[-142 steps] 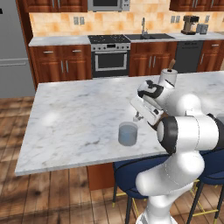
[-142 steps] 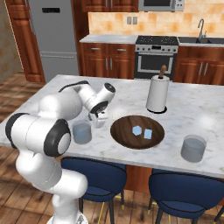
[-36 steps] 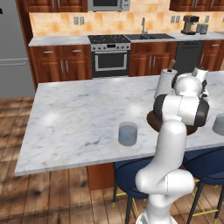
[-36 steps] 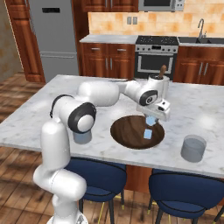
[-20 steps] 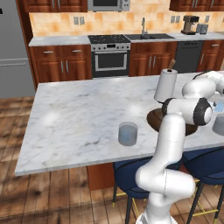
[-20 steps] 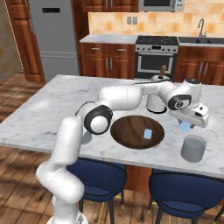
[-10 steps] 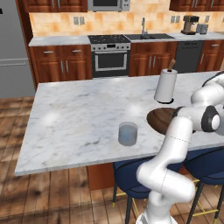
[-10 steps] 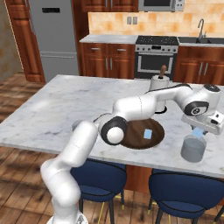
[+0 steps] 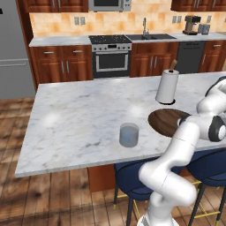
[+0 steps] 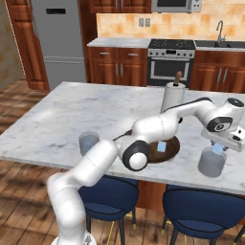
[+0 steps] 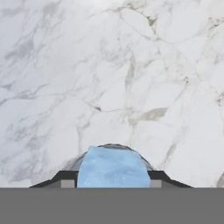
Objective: There are four ice cubes in the ice bowl. Place two ice cubes in each glass of water.
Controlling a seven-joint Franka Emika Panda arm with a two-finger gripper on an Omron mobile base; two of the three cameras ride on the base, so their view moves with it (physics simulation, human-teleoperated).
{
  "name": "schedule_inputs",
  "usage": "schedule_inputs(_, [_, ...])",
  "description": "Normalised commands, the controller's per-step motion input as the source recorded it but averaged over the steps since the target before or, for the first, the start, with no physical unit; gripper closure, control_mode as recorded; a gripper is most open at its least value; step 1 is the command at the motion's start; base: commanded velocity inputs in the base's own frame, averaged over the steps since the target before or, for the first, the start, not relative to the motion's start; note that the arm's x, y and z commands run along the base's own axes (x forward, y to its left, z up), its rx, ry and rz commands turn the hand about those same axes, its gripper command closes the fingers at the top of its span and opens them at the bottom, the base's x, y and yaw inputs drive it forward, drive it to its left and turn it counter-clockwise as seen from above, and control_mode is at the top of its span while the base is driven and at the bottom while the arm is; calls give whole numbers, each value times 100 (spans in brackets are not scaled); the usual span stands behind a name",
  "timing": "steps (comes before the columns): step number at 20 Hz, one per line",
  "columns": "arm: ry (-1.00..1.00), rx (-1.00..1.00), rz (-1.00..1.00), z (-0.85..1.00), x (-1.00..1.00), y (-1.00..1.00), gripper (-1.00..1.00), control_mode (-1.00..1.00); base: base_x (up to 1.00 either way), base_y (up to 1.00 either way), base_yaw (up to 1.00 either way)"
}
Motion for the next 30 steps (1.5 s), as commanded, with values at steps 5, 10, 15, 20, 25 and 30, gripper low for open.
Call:
schedule_inputs(5, [-4, 0, 0, -16, 1, -10, -100, -100, 0, 0, 0])
schedule_inputs(10, [-16, -1, 0, 0, -37, 17, -100, -100, 0, 0, 0])
schedule_inputs(15, [-20, -9, 0, 0, -34, 61, -100, -100, 0, 0, 0])
schedule_inputs(20, [-14, -12, 0, 9, -18, 59, -100, -100, 0, 0, 0])
schedule_inputs(25, [4, -10, 1, 3, -48, 100, -100, -100, 0, 0, 0])
schedule_inputs(30, [18, 0, 11, -12, -44, 100, -100, -100, 0, 0, 0])
